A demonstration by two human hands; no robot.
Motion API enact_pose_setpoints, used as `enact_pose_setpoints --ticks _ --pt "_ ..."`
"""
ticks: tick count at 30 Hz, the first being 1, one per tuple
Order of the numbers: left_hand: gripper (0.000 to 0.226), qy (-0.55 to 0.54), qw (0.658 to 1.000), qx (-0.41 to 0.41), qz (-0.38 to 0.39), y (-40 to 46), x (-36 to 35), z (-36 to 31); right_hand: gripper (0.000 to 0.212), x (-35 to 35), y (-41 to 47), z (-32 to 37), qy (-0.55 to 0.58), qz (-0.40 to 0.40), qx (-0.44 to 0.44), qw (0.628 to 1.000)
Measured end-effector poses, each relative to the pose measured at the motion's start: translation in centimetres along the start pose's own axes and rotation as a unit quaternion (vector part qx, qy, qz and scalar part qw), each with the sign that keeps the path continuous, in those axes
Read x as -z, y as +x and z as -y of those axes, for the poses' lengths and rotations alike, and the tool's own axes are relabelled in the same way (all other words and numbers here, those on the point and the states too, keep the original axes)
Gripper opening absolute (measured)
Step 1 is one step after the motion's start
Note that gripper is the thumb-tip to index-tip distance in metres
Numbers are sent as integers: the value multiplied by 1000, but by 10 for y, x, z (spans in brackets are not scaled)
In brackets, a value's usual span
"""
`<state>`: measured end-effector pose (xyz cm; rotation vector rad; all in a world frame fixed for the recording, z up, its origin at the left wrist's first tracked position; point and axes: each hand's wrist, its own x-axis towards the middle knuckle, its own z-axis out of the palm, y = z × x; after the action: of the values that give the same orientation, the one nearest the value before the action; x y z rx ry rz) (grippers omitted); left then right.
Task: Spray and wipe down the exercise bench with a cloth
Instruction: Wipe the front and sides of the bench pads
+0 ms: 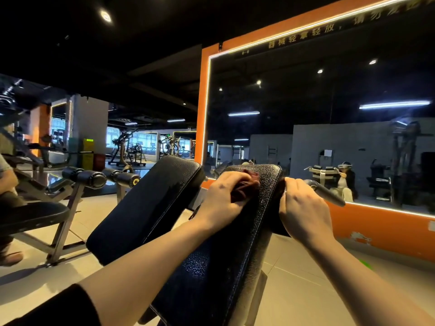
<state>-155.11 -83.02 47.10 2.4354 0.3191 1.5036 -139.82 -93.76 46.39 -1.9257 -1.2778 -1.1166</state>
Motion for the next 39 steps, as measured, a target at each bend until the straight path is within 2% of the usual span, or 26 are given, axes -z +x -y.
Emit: enact_pose_setpoints --ticks 3,6,8,10,11,13,14,16,18,21,23,26,27,28,30,32,34,36,39 --pt "49 17 998 -53 18 -1 -2 -13 19 -1 -1 -1 14 -10 5 1000" --pt "54 46 997 -20 55 -8 15 16 16 0 -1 -1 11 -2 8 1000" --pt "50 143 986 78 21 -11 31 43 16 1 0 0 9 -3 5 1000" --pt "39 222 952 207 -49 -9 41 49 17 1 1 2 7 1 4 1000" --pt "38 225 946 219 -76 -7 39 42 17 1 1 2 1 3 4 1000" --pt "47 170 977 112 -57 -2 23 16 17 2 0 1 -3 6 1 1000" --pt "58 136 989 48 -10 -2 13 -2 16 3 -1 0 0 8 2 1000" --pt "70 113 991 -19 69 -6 -4 -32 18 4 -2 0 10 21 6 1000" --pt "58 110 989 -68 67 -12 -6 -37 20 4 -1 -1 18 23 6 1000" --pt "42 143 982 -113 44 -25 7 3 15 1 -1 -1 10 12 -2 1000" --pt "36 172 983 -67 17 -36 18 46 15 0 0 -1 7 19 -5 1000" --pt "28 185 973 129 -56 -39 34 74 18 0 1 0 7 18 -6 1000" --pt "29 171 966 165 -97 -35 34 69 17 0 1 0 7 18 -6 1000" --pt "32 149 967 155 -136 -29 30 57 17 0 1 0 7 19 -7 1000" --pt "37 89 984 50 -147 -19 16 22 16 -1 1 -2 7 15 -6 1000" --pt "48 66 995 -49 -54 -16 -2 -10 14 -2 0 -3 10 7 3 1000" --pt "53 60 996 -70 16 -16 -9 -24 16 -2 0 -3 17 8 10 1000" --pt "43 58 996 -71 13 -17 -6 -23 17 -3 1 -3 18 2 12 1000" --pt "35 88 987 -131 17 -31 2 -16 16 -3 1 -2 13 -3 12 1000"
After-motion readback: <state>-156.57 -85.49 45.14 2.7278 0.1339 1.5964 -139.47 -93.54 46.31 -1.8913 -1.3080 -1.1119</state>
